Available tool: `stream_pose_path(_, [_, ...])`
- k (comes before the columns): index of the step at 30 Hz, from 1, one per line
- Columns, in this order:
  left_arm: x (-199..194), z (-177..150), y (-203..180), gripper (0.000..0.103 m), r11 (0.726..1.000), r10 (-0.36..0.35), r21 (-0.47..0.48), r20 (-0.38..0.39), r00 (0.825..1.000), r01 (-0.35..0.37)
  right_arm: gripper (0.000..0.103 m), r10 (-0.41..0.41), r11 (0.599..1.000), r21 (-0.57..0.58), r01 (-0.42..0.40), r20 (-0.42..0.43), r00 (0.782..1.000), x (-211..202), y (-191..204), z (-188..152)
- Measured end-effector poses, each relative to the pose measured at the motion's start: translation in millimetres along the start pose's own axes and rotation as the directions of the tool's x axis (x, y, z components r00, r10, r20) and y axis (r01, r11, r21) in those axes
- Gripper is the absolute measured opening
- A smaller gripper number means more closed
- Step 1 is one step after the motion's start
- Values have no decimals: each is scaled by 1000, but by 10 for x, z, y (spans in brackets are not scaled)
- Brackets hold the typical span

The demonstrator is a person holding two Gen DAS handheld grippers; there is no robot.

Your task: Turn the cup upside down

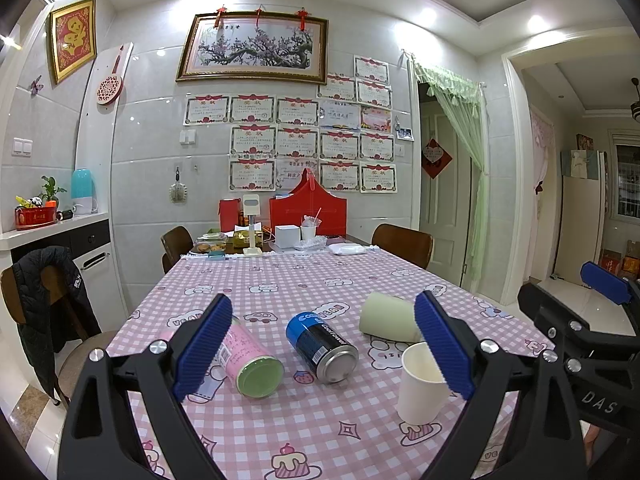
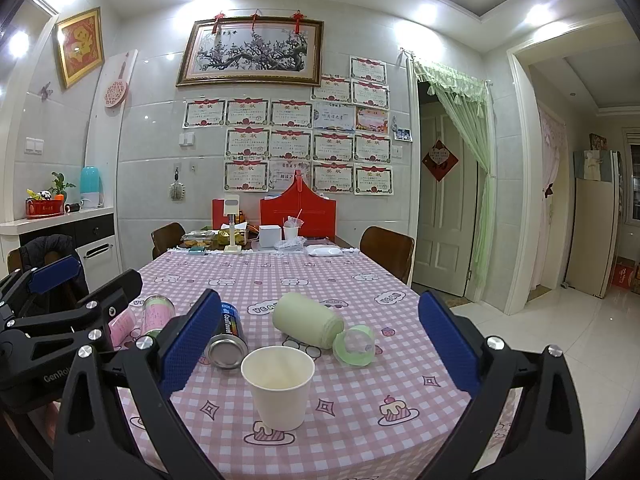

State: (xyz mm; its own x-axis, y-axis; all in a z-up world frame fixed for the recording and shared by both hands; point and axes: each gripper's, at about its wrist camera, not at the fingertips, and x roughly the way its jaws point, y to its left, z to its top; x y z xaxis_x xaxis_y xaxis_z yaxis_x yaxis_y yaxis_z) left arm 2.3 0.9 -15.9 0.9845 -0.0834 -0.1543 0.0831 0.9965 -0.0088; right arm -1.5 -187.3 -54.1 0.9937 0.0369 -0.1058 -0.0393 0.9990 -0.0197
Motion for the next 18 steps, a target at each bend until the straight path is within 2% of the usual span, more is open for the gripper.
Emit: stream_pose_path(18, [-2, -1, 0, 91, 1000, 0, 1, -1, 1000, 0, 95, 1, 1000, 1, -1, -4, 1000, 5, 2, -17])
